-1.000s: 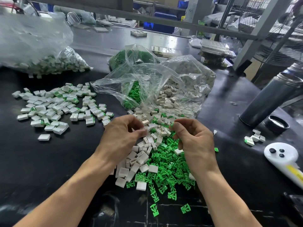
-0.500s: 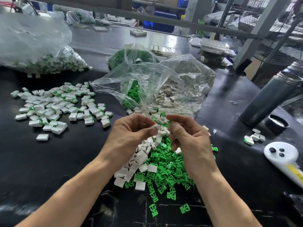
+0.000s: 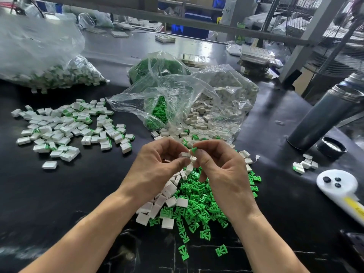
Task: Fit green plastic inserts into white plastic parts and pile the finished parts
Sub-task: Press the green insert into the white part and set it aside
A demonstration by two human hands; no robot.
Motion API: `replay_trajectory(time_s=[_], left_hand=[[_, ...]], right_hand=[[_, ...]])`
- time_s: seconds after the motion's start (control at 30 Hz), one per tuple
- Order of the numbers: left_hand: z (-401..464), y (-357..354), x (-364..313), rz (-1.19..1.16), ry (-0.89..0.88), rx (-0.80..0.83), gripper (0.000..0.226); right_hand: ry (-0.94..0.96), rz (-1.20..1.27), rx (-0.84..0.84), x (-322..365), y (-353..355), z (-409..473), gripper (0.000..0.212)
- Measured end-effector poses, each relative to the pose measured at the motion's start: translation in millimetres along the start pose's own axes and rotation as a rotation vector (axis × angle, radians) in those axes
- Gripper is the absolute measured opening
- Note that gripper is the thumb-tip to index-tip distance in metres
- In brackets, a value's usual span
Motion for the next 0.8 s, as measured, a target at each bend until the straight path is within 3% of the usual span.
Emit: replay_trajectory(time_s=[0.23,0.8], left_hand=[[0.0,2.9,1.5,-0.034,-0.029,-0.011,0.021],[1.1,3.9,5.5,0.002,-0.006,0.027,0.011]], right_hand=[[-0.009,0.029,-0.004,-0.5,-0.9,-0.9,0.010],[0.023,-0.130,-0.066,0.4,-0.9,-1.7,0.018]])
Point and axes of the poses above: each hand's wrist, its own z-axis towards the middle knuckle, its own y-axis out of the back of the hand, x = y × z, the point moved 2 cm from there along z, towards the middle knuckle, and after that the axes turned 14 degrees about x, right-handed, at the moved point
